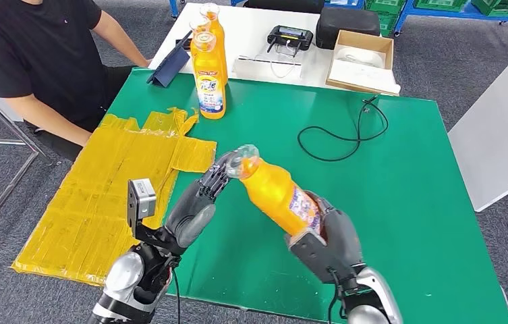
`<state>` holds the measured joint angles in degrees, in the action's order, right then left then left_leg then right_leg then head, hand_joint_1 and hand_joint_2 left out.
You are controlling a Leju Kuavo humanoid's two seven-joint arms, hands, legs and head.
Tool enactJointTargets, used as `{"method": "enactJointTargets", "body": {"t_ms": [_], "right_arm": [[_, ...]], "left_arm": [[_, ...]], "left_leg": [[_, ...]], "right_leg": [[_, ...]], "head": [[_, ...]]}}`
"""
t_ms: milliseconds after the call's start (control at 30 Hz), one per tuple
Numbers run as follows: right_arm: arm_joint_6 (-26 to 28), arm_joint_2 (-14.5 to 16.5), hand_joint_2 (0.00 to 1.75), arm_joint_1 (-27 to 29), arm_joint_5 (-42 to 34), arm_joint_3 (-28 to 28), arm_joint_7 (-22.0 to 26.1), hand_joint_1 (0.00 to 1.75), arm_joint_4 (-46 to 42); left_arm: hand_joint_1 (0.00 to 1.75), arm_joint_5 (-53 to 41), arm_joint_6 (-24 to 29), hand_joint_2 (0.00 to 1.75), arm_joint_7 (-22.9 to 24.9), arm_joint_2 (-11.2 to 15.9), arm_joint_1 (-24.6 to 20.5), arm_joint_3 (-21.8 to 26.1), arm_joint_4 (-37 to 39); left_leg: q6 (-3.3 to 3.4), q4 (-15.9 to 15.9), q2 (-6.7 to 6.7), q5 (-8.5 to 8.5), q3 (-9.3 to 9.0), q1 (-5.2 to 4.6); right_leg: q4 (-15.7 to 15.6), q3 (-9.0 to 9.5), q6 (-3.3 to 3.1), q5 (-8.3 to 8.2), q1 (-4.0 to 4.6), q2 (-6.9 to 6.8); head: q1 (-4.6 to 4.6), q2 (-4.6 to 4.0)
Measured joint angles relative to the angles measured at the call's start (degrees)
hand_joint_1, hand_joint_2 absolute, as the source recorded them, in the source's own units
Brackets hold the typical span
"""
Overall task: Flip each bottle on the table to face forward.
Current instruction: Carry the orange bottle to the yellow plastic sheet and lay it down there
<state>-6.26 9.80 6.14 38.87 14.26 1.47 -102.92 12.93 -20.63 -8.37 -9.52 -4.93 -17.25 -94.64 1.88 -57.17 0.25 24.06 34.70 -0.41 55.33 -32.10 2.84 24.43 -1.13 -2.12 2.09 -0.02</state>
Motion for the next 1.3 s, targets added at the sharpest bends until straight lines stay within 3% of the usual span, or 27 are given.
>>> {"method": "enactJointTargets", "body": {"t_ms": [267, 533, 933, 1067, 1200, 1300], "right_arm": [[0.9, 0.7, 1.75, 0.7, 0.9, 7.7, 0.2, 1.75, -0.1], [2.4, -2.1, 1.75, 0.1, -0.2, 13.0, 0.9, 1.75, -0.2], [3.2, -4.3, 1.75, -2.5, -0.9, 16.6, 0.8, 1.75, 0.4], [3.2, -4.6, 1.75, -3.5, -1.1, 17.4, 0.8, 1.75, 0.7], [3.3, -4.9, 1.75, -4.3, -1.3, 17.9, 0.8, 1.75, 1.2], [3.3, -4.9, 1.75, -4.5, -1.4, 18.2, 0.8, 1.75, 1.4]], "left_arm": [[0.00, 0.8, 0.3, 1.75, -0.1, -0.9, 0.4, -2.1, -1.2], [0.00, 2.0, 0.5, 1.75, 0.1, -1.1, 0.4, -3.2, -1.7], [0.00, 3.9, 0.3, 1.75, 0.7, -1.1, 0.5, -4.4, -1.7], [0.72, 4.7, 0.1, 1.75, 0.8, -1.1, 0.6, -4.5, -1.7], [0.72, 5.0, -0.3, 1.75, 0.5, -1.1, 0.7, -4.6, -1.6], [1.49, 5.0, -0.3, 1.75, 0.4, -1.0, 0.7, -4.6, -1.6]], "left_leg": [[0.00, 0.0, -0.01, 0.00, 0.02, -0.04], [0.00, 0.0, -0.02, 0.00, 0.02, -0.04], [0.00, 0.0, -0.02, 0.00, 0.03, -0.04], [0.00, 0.0, -0.02, 0.00, 0.03, -0.04], [0.00, 0.0, -0.02, 0.00, 0.03, -0.04], [0.00, 0.0, -0.02, 0.00, 0.03, -0.04]], "right_leg": [[0.0, -0.01, 0.01, 0.00, -0.04, 0.00], [0.0, -0.01, 0.01, -0.01, -0.03, -0.01], [0.0, -0.02, 0.01, -0.01, -0.03, -0.01], [0.0, -0.03, 0.01, -0.01, -0.03, -0.01], [0.0, -0.03, 0.01, -0.01, -0.03, -0.01], [0.0, -0.03, 0.01, -0.01, -0.03, -0.01]], "head": [[0.00, 0.00], [0.00, 0.00], [0.00, 0.00], [0.01, 0.00], [0.01, 0.00], [0.01, 0.00]]}}
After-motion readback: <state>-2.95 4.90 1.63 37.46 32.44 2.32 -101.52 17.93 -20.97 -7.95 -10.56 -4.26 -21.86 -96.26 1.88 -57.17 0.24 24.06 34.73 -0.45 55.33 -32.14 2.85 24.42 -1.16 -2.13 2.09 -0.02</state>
